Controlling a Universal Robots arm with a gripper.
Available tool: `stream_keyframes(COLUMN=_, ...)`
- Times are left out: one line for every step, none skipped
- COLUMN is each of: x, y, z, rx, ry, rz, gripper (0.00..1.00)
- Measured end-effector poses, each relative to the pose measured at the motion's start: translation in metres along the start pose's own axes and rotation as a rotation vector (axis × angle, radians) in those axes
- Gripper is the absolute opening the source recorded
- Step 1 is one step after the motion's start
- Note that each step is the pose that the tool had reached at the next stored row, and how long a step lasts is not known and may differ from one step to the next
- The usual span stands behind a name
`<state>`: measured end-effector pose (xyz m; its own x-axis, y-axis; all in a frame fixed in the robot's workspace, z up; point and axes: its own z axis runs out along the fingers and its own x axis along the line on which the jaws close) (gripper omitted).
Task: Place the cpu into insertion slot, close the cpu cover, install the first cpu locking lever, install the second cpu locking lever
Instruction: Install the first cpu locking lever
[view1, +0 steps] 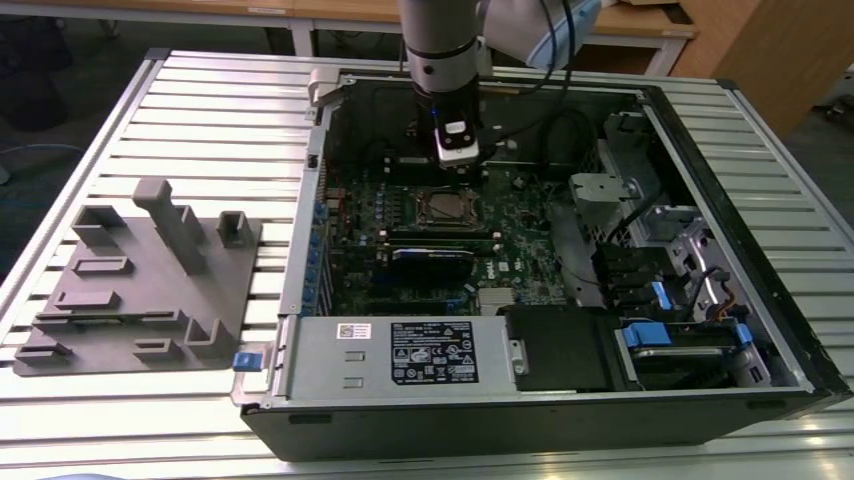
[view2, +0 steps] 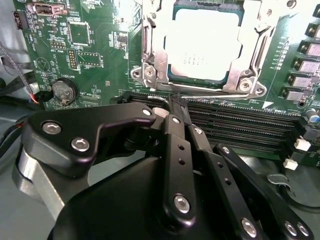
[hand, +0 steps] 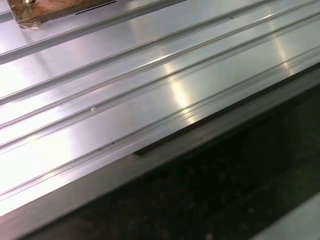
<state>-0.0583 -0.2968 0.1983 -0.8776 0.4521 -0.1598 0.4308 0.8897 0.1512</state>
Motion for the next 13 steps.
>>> stream_keyframes(x=0.0002, y=-0.0001, z=0.0000, rx=-0.0023, ry=-0.0013, rz=0.000, gripper=0.11)
stream_keyframes(x=0.0003, y=-0.0001, z=0.0000, rx=-0.0054, ry=-0.0040, rz=0.000, gripper=0.11)
stream_keyframes(x=0.0004, y=-0.0006, z=-0.0001, rx=-0.0065, ry=-0.0057, rz=0.000, gripper=0.11)
stream_keyframes(x=0.0004, y=-0.0007, z=0.0000, rx=-0.0066, ry=-0.0058, rz=0.000, gripper=0.11)
stream_keyframes(x=0.0005, y=-0.0007, z=0.0000, rx=-0.0065, ry=-0.0059, rz=0.000, gripper=0.11)
stream_keyframes(x=0.0005, y=-0.0007, z=0.0000, rx=-0.0065, ry=-0.0059, rz=0.000, gripper=0.11)
stream_keyframes(x=0.0005, y=-0.0007, z=-0.0001, rx=-0.0065, ry=-0.0059, rz=0.000, gripper=0.11)
stream_keyframes(x=0.0005, y=-0.0007, z=-0.0001, rx=-0.0063, ry=-0.0059, rz=0.000, gripper=0.11)
stream_keyframes(x=0.0005, y=-0.0007, z=-0.0001, rx=-0.0064, ry=-0.0059, rz=0.000, gripper=0.11)
stream_keyframes(x=0.0005, y=-0.0008, z=0.0000, rx=-0.0064, ry=-0.0059, rz=0.000, gripper=0.11)
stream_keyframes(x=0.0005, y=-0.0008, z=0.0002, rx=-0.0058, ry=-0.0063, rz=0.000, gripper=0.11)
stream_keyframes(x=0.0005, y=-0.0009, z=0.0003, rx=-0.0040, ry=-0.0071, rz=-0.001, gripper=0.11)
stream_keyframes(x=0.0006, y=-0.0009, z=0.0005, rx=-0.0015, ry=-0.0083, rz=-0.001, gripper=0.11)
